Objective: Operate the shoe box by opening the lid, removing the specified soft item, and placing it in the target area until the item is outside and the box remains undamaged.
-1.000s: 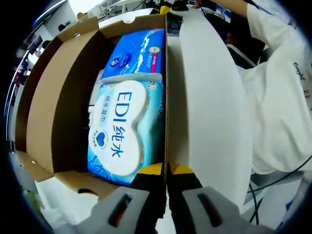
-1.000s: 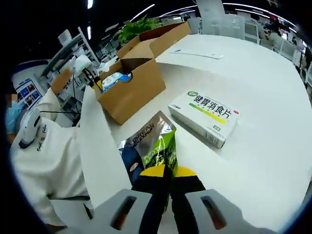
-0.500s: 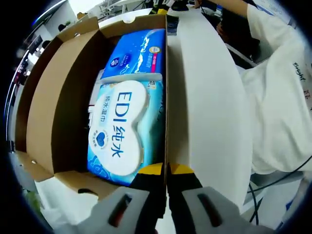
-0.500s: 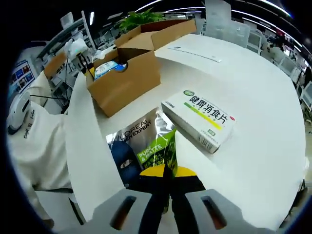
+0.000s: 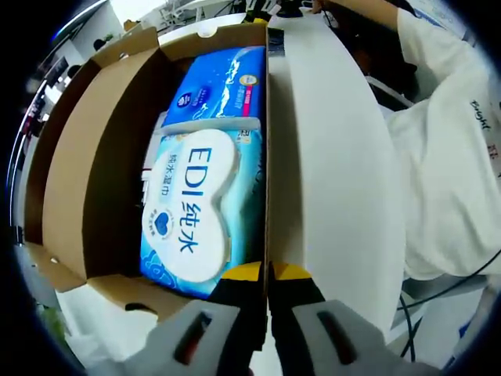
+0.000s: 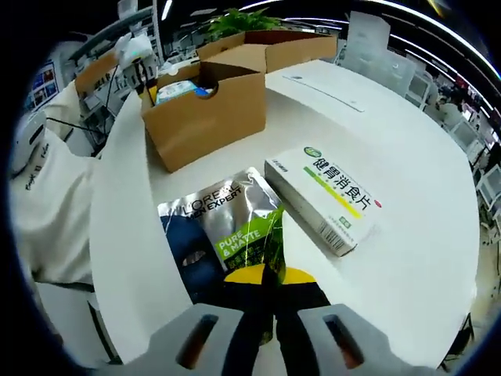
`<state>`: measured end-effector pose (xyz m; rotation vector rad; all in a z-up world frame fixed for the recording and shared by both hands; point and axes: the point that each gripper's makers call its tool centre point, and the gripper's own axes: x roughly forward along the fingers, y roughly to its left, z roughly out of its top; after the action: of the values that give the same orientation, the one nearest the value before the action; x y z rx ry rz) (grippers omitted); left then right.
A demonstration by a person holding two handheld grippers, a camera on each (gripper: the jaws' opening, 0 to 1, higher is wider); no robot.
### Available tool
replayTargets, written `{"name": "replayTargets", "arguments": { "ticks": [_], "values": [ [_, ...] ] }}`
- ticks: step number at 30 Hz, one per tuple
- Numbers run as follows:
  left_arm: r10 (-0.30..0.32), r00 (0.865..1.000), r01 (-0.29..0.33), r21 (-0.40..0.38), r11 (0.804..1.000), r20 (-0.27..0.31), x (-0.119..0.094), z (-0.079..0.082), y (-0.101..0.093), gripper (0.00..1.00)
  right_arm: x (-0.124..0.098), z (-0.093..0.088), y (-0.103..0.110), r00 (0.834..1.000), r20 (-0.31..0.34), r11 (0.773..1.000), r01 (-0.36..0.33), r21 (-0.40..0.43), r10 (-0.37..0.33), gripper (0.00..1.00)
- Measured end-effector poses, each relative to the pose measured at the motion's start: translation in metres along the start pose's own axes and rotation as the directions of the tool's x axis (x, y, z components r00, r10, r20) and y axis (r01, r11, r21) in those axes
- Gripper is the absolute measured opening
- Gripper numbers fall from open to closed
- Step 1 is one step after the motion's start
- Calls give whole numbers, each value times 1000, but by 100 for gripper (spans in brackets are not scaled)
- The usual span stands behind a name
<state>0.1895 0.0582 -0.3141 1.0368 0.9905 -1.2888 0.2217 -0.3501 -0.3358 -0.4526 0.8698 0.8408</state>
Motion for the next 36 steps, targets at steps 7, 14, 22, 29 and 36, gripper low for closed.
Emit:
{"name": "replayTargets", "arguments": {
  "ticks": [7,14,22,29,36],
  "values": [
    [1,1000,-1,1,1000,1,0,0,-3,1,1,0,-8,999,-15,996,50,-72,-51,6],
    [1,1000,-1,2,1000,1,1,0,-4,1,-1,0,-17,994,0,988,106,-115,-106,18],
    [0,1000,0,0,1000,-1,1,1,-3,1,-3,2,-27,979,4,960,201,-193,-204,24],
    [0,1000,0,0,1000,-1,1,1,-3,1,-5,3,-33,964,21,938,263,-225,-266,32],
    [0,1000,0,2,1000,0,1,1,-1,1,-8,2,-41,951,40,935,309,-174,-307,42]
  ]
}}
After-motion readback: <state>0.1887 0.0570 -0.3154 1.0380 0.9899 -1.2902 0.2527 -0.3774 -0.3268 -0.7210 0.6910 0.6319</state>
